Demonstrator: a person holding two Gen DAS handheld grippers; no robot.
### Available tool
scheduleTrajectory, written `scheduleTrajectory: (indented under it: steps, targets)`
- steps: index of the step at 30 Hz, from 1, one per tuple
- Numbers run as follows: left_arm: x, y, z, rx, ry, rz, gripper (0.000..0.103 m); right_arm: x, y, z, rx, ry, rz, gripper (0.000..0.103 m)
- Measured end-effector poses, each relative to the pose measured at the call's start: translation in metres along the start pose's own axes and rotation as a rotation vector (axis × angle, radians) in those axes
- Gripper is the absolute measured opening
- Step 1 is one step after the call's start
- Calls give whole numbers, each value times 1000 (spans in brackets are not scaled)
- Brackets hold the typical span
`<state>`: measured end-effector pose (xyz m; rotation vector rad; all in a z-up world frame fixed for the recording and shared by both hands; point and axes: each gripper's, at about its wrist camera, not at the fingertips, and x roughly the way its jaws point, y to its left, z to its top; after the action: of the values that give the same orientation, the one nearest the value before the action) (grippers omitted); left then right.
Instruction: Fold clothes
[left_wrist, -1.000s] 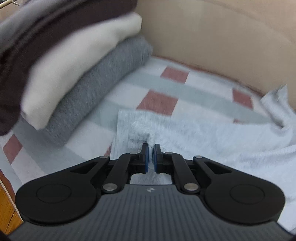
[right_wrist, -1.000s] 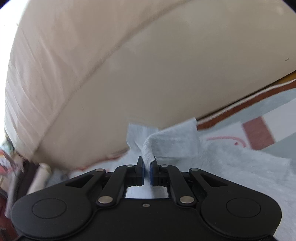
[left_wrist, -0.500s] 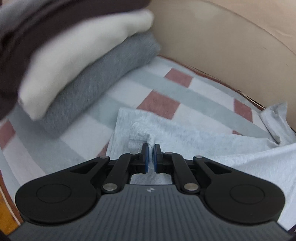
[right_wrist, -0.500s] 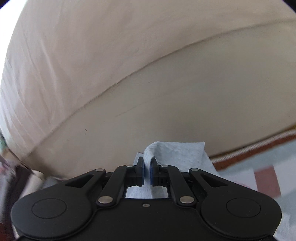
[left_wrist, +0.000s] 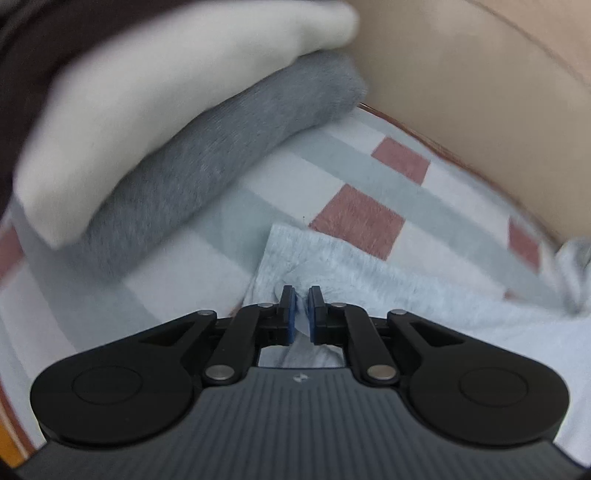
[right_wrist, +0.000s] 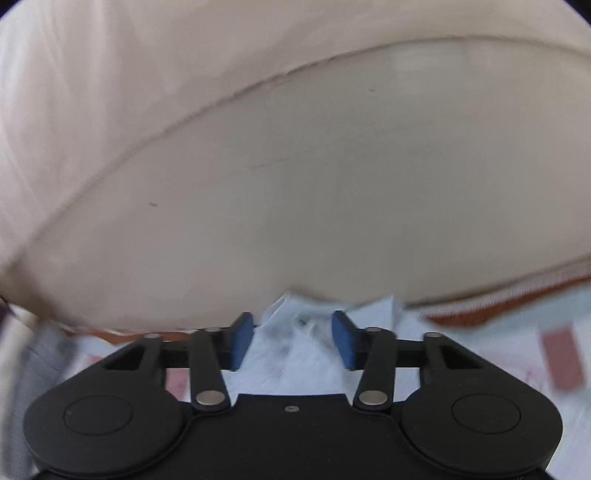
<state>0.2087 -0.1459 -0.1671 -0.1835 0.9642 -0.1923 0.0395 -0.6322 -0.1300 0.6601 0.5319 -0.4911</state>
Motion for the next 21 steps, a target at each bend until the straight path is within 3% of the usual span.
scheduleTrajectory:
  steps: [3, 7, 12, 14, 16, 17, 19, 21]
  targets:
    - [-3, 11, 9, -42, 17, -38, 7, 0, 2, -31, 42, 130, 49, 54]
    - [-10, 25, 15, -55, 32, -89, 7, 2, 31, -59, -52, 241, 129, 54]
    - [-13, 41, 21, -38, 67, -155, 7, 12, 101, -84, -403, 297, 216, 54]
    - [-12, 42, 19, -15, 99, -173, 7, 19, 134, -101, -611, 314, 248, 53]
    - [-10, 41, 16, 11, 134, -192, 11, 19, 163, -128, -867, 351, 280, 44]
    - [-8, 39, 15, 19, 141, -202, 14, 20, 173, -136, -927, 365, 296, 38]
    - [-4, 35, 11, 35, 153, -223, 17, 22, 192, -149, -1022, 392, 329, 38]
    - [-1, 31, 8, 51, 166, -244, 17, 23, 208, -153, -1017, 390, 384, 38]
